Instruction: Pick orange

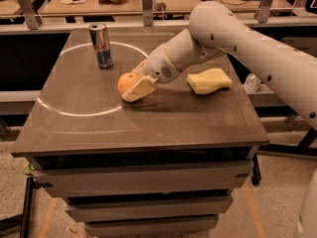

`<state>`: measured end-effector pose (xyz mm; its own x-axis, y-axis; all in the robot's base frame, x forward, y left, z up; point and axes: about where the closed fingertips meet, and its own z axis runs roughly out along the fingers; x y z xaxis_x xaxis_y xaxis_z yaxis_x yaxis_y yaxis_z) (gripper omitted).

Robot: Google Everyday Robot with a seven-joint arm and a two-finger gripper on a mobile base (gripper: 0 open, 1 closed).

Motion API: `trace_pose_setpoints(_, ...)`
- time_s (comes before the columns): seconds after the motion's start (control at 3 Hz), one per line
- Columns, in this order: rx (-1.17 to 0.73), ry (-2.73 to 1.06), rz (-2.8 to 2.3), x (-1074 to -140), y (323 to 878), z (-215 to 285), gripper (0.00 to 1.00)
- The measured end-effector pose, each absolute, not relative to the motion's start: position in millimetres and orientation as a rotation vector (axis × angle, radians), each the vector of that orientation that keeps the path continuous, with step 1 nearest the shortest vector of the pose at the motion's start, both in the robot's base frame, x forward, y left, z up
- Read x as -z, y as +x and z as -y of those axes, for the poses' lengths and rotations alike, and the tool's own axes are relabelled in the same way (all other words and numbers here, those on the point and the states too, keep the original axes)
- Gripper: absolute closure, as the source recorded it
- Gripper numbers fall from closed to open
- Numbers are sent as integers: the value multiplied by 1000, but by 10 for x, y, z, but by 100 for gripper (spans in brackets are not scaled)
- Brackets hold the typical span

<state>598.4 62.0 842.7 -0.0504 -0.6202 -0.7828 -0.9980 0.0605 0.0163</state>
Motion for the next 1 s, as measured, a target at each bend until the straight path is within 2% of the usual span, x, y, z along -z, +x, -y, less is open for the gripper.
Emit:
trace_pose_setpoints(0.33, -851, -1529, -1653, -8636, 6007, -595, 93)
trace_pose_setpoints(0.67, -881, -1441, -1522, -9080, 6015, -485, 100)
trace_pose_setpoints(1.0, -886, -1444, -1522, -9075, 6001, -509, 100)
